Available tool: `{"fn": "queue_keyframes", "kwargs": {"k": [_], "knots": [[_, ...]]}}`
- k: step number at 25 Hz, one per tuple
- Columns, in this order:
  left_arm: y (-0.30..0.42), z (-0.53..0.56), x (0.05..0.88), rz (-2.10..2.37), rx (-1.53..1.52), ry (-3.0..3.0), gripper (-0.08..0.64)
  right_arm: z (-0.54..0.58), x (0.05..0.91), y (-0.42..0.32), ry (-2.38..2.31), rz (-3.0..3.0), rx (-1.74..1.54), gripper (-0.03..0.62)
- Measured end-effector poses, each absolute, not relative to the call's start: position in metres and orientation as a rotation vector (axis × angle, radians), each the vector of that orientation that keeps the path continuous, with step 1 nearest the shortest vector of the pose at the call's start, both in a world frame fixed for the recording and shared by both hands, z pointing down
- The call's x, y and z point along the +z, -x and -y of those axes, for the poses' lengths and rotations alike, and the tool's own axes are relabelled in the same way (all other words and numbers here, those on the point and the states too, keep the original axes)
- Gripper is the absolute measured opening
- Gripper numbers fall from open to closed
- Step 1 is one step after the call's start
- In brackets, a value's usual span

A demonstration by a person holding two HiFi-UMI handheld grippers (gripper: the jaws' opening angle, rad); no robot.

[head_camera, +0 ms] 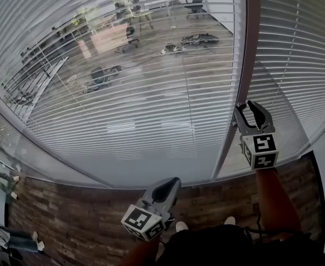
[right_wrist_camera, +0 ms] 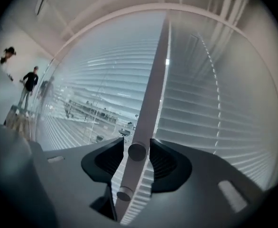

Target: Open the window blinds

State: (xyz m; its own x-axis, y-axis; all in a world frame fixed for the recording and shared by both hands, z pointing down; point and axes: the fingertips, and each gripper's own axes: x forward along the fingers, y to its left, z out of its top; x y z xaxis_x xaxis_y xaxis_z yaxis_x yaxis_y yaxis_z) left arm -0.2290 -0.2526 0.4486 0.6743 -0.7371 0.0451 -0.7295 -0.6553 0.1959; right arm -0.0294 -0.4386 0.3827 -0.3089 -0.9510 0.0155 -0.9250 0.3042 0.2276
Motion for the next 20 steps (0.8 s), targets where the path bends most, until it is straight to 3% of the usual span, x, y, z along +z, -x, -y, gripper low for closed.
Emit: {"fn": "queue_keyframes", "kwargs": {"k": [6, 20], "knots": [[0.227, 0.251, 0.449, 1.186, -0.042, -2.693, 0.0, 0.445, 0.394, 0.02, -1.812, 2.618, 0.221, 0.195], [0.229, 0.248, 0.45, 1.184, -0.06, -2.701, 0.0, 0.445, 0.393, 0.024, -1.784, 2.527, 0.085, 0.153]]}}
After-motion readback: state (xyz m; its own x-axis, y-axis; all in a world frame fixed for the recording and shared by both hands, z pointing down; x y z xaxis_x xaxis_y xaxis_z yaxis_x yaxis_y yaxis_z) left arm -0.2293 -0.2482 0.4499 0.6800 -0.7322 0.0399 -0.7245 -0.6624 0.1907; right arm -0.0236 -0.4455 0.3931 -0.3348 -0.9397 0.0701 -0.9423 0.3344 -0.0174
